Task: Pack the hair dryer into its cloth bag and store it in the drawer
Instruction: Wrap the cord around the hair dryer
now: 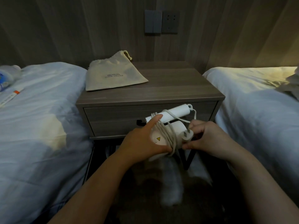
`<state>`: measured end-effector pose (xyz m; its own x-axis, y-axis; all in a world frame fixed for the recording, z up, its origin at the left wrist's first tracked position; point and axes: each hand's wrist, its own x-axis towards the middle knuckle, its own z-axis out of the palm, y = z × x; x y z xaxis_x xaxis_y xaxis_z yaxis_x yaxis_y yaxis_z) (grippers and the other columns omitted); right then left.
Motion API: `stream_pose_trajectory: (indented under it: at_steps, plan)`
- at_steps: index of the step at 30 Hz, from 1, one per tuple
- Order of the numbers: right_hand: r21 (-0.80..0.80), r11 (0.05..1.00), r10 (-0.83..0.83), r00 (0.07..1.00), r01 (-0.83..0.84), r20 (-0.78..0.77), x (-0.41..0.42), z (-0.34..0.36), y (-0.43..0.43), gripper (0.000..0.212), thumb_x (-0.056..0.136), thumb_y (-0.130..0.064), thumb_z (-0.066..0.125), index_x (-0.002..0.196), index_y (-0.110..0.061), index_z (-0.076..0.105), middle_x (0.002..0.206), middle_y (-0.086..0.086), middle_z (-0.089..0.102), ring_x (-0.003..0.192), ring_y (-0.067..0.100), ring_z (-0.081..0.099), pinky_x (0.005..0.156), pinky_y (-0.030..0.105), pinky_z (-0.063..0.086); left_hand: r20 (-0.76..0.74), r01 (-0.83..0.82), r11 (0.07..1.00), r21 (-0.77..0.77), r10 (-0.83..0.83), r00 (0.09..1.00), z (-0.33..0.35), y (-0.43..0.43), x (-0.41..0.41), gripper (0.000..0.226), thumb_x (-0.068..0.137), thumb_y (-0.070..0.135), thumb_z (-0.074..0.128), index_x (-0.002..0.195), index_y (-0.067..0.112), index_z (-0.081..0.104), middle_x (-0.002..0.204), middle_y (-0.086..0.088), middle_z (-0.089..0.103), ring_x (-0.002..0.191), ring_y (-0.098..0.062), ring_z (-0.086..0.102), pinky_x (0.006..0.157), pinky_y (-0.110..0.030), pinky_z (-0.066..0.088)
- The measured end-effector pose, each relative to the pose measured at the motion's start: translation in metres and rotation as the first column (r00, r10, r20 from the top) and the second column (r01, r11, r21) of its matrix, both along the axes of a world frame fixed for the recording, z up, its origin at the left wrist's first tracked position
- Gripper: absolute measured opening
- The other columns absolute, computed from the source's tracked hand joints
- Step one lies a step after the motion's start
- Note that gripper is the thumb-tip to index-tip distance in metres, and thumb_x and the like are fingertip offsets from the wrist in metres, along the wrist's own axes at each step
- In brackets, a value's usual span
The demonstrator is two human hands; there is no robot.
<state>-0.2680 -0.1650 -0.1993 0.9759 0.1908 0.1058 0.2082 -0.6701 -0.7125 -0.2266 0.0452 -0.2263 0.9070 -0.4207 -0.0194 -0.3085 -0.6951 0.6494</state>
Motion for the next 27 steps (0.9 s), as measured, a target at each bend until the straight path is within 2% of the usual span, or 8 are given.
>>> stream_pose_trajectory:
  at_steps: [3, 5, 10, 13, 16, 19, 22, 27]
  plan:
    - [-0.018, 0.996, -0.087, 0.992, 0.089, 0.088, 0.0, -0.004, 0.008, 0.024, 0.056, -0.011, 0.087, 0.065, -0.021, 0.067, 0.066, -0.001, 0.056, 0.06, 0.006, 0.052, 0.058, 0.02, 0.043, 0.03, -0.013, 1.0, 0.006, 0.012, 0.999, 0.001, 0.002, 0.003, 0.1, 0.061, 0.057, 0.075, 0.136, 0.058, 0.009, 0.13, 0.0, 0.055, 0.101, -0.016, 0.059, 0.088, -0.032, 0.051]
    - [-0.043, 0.991, -0.119, 0.986, 0.125, 0.112, -0.001, -0.003, 0.01, 0.034, 0.055, -0.012, 0.087, 0.069, -0.029, 0.061, 0.06, -0.001, 0.058, 0.056, 0.005, 0.051, 0.055, 0.017, 0.043, 0.037, -0.001, 1.0, 0.022, 0.0, 0.999, 0.001, 0.003, 0.002, 0.101, 0.06, 0.057, 0.075, 0.137, 0.058, 0.009, 0.13, 0.0, 0.055, 0.101, -0.016, 0.059, 0.089, -0.033, 0.051]
    - [-0.111, 0.994, -0.017, 1.0, 0.018, 0.006, -0.003, 0.003, 0.009, 0.028, 0.059, -0.015, 0.085, 0.081, -0.023, 0.069, 0.071, 0.003, 0.069, 0.064, 0.01, 0.062, 0.063, 0.022, 0.051, 0.034, 0.027, 0.997, 0.078, -0.03, 0.999, -0.002, 0.0, -0.001, 0.101, 0.059, 0.061, 0.073, 0.135, 0.062, 0.005, 0.127, 0.0, 0.058, 0.102, -0.017, 0.06, 0.089, -0.035, 0.051]
    - [-0.066, 0.998, 0.019, 0.999, -0.022, -0.043, -0.002, 0.002, 0.007, 0.026, 0.061, -0.015, 0.084, 0.076, -0.03, 0.068, 0.072, 0.0, 0.07, 0.062, 0.003, 0.062, 0.062, 0.016, 0.05, 0.049, 0.045, 0.99, 0.134, -0.052, 0.997, -0.005, -0.001, -0.003, 0.103, 0.06, 0.061, 0.073, 0.136, 0.061, 0.003, 0.128, 0.002, 0.058, 0.105, -0.017, 0.059, 0.09, -0.032, 0.049]
    - [-0.143, 0.989, -0.038, 0.998, 0.045, 0.052, 0.001, -0.003, 0.004, 0.028, 0.063, -0.025, 0.084, 0.068, -0.038, 0.059, 0.066, -0.008, 0.061, 0.061, 0.0, 0.056, 0.059, 0.012, 0.042, 0.02, 0.049, 0.991, 0.127, -0.052, 0.998, -0.007, -0.003, -0.004, 0.105, 0.058, 0.062, 0.073, 0.134, 0.063, 0.002, 0.13, 0.0, 0.056, 0.108, -0.018, 0.058, 0.094, -0.035, 0.048]
    - [-0.065, 0.997, -0.015, 0.982, 0.028, 0.19, 0.003, -0.011, 0.001, 0.029, 0.068, -0.027, 0.079, 0.068, -0.038, 0.052, 0.091, -0.009, 0.058, 0.084, 0.002, 0.056, 0.075, 0.014, 0.042, 0.002, 0.056, 0.995, 0.078, -0.057, 0.998, -0.007, -0.002, -0.001, 0.105, 0.055, 0.063, 0.073, 0.129, 0.069, 0.0, 0.13, 0.0, 0.056, 0.109, -0.018, 0.057, 0.095, -0.037, 0.048]
    - [-0.026, 0.999, -0.016, 0.979, 0.022, 0.204, 0.005, -0.015, 0.003, 0.025, 0.069, -0.028, 0.075, 0.071, -0.032, 0.05, 0.113, -0.01, 0.053, 0.111, 0.005, 0.05, 0.092, 0.019, 0.04, 0.003, 0.088, 0.996, 0.029, -0.088, 0.996, -0.005, 0.0, -0.001, 0.104, 0.055, 0.061, 0.075, 0.128, 0.071, 0.001, 0.13, 0.003, 0.057, 0.109, -0.015, 0.058, 0.095, -0.036, 0.049]
    - [-0.036, 0.966, -0.238, 0.939, 0.254, 0.249, 0.009, -0.011, 0.006, 0.039, 0.06, -0.052, 0.068, 0.08, -0.023, 0.052, 0.087, -0.008, 0.05, 0.081, 0.011, 0.052, 0.071, 0.03, 0.044, 0.011, 0.026, 0.995, -0.092, -0.025, 1.0, -0.003, -0.001, 0.0, 0.103, 0.058, 0.053, 0.078, 0.134, 0.063, 0.01, 0.13, 0.004, 0.055, 0.105, -0.013, 0.058, 0.092, -0.035, 0.051]
